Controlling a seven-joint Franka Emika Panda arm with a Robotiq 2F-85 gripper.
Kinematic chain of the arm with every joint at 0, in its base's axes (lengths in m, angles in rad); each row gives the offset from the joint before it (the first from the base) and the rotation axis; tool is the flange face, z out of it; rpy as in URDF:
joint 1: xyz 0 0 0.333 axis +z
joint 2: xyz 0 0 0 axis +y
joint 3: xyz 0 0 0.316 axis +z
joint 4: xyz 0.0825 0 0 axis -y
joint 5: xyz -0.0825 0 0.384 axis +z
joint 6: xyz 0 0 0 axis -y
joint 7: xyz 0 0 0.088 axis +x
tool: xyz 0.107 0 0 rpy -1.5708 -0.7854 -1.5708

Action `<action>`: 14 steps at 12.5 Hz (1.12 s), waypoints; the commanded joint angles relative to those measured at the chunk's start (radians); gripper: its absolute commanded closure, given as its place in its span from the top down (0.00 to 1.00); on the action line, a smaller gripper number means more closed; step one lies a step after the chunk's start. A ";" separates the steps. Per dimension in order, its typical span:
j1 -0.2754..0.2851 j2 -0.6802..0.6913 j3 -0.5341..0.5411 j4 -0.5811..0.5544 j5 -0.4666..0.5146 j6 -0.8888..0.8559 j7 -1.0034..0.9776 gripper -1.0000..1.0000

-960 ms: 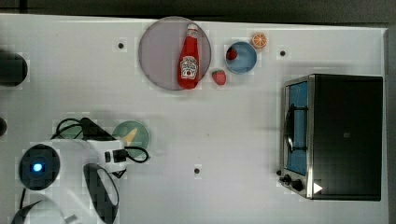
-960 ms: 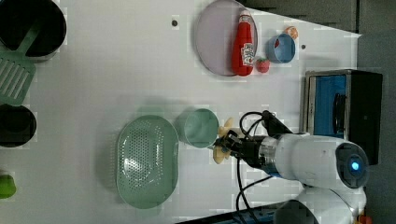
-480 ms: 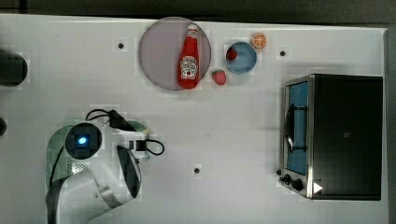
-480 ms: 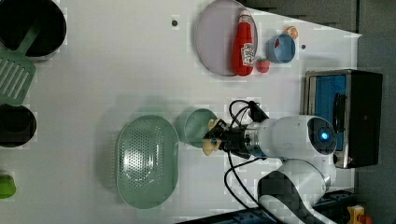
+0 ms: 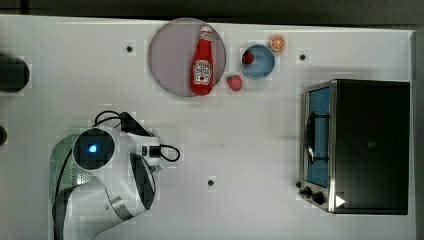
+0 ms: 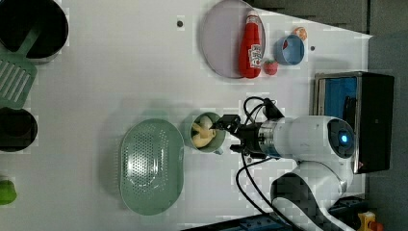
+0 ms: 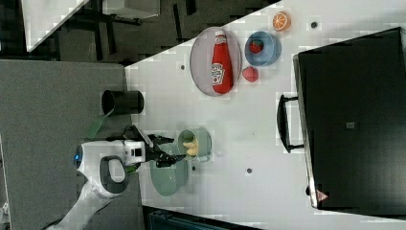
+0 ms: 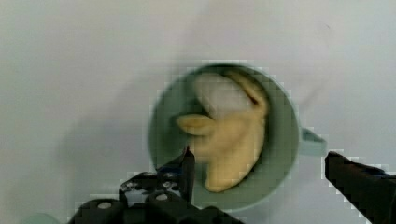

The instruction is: Pick Banana and place it in mug.

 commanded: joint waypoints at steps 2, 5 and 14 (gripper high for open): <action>0.002 -0.109 -0.044 0.042 0.030 -0.087 0.031 1.00; -0.006 -0.237 -0.135 0.128 0.030 -0.321 -0.065 1.00; -0.023 -0.415 -0.466 0.385 0.019 -0.709 -0.297 1.00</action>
